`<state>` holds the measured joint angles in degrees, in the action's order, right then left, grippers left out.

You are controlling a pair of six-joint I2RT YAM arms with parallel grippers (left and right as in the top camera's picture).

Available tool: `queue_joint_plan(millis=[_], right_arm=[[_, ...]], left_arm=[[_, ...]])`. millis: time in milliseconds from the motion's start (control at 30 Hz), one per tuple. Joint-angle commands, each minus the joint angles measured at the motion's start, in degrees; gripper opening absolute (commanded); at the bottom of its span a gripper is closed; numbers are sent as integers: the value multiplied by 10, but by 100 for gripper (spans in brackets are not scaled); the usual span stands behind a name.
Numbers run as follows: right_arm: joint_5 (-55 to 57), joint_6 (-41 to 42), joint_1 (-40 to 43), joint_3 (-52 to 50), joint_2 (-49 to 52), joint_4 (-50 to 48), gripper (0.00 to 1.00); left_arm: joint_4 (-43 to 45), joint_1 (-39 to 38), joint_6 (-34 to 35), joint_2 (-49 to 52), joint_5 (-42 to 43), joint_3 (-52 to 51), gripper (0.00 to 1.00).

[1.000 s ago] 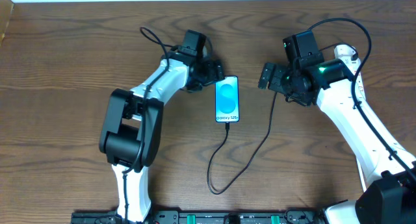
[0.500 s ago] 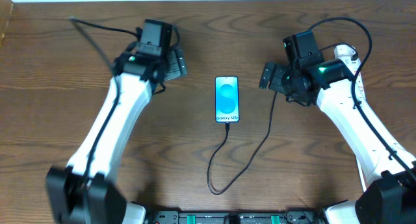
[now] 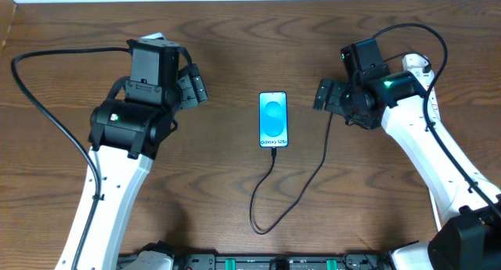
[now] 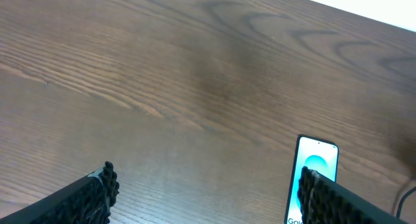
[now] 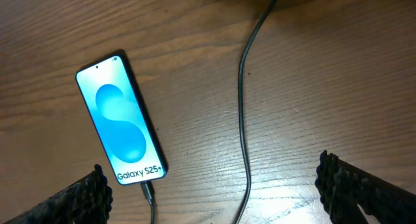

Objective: Plug charger to phone and switch on socket

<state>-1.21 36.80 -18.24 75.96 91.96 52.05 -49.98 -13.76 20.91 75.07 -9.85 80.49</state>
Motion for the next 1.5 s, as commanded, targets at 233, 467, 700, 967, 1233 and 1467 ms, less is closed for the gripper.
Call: queue_joint_plan(millis=[233,467,700,967,1233,1467], right_arm=[[11,-52,-1,1,-6,-16,99],[-80,-148,42,49,-10,-13,99],[-131,-246,148,146,-10,70,99],[-214,-332,324,198,-9,112,99],[-249,-446,438,198,23,115,99],[-254,-552,446,198,97,110,99]], left_arm=[[-3,-1,-7,-2,-14,4,90],[-3,-1,-7,-2,-14,4,90],[-3,-1,-7,-2,-14,4,90],[-3,-1,-7,-2,-14,4,90],[-3,-1,-7,-2,-14,4,90],[-3,-1,-7,-2,-14,4,90]])
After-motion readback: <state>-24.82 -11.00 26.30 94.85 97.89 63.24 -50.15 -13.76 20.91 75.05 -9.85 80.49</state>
